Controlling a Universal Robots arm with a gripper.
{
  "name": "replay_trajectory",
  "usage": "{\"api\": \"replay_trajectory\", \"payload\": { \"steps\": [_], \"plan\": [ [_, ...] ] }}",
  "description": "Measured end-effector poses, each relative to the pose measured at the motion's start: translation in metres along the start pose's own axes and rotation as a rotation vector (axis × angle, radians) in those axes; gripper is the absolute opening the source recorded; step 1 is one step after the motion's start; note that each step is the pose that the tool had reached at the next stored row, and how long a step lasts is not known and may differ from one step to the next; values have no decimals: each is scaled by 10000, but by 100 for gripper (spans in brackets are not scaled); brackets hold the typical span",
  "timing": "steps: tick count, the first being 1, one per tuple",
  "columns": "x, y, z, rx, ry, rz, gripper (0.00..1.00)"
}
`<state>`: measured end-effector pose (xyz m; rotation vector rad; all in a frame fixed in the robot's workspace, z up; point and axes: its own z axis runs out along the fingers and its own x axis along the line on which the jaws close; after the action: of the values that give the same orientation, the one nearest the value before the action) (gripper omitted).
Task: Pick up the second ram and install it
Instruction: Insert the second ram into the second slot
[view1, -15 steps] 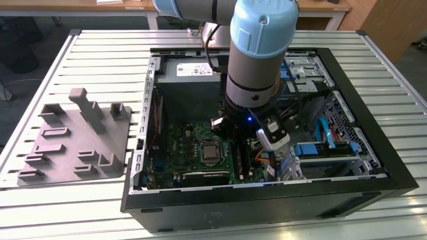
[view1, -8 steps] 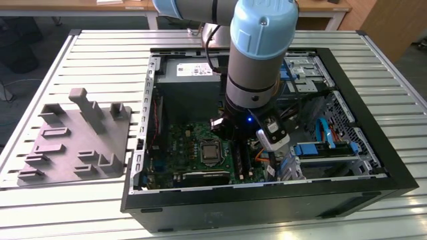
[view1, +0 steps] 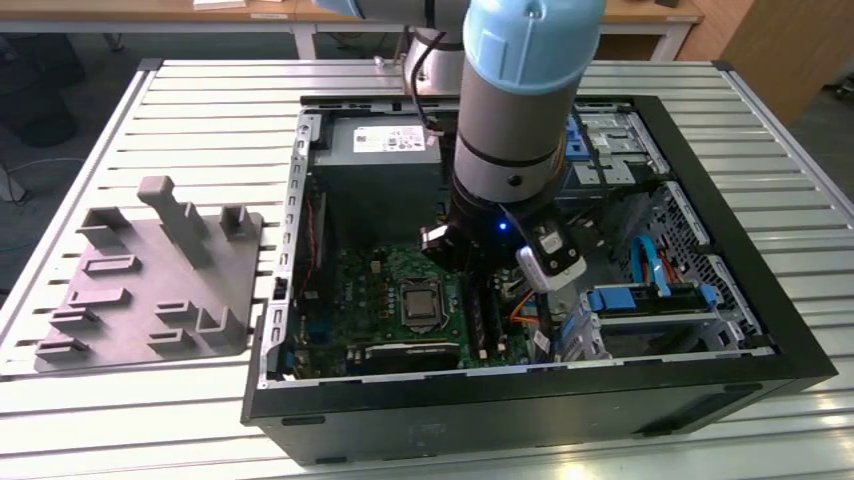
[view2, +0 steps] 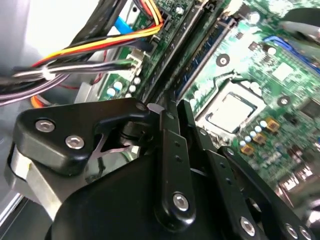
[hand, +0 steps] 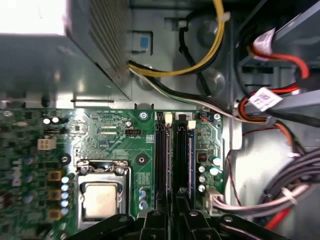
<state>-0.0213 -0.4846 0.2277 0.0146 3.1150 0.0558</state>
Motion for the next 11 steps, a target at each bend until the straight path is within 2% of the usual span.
{"api": "replay_trajectory", "payload": {
  "steps": [3,5,9,11],
  "plan": [
    [-3,15,-122,19,0,0,20],
    [-4,24,-179,40,0,-1,10],
    [-7,35,-263,58,-1,-2,10],
    [-6,35,-266,54,-2,-1,10]
  ]
}}
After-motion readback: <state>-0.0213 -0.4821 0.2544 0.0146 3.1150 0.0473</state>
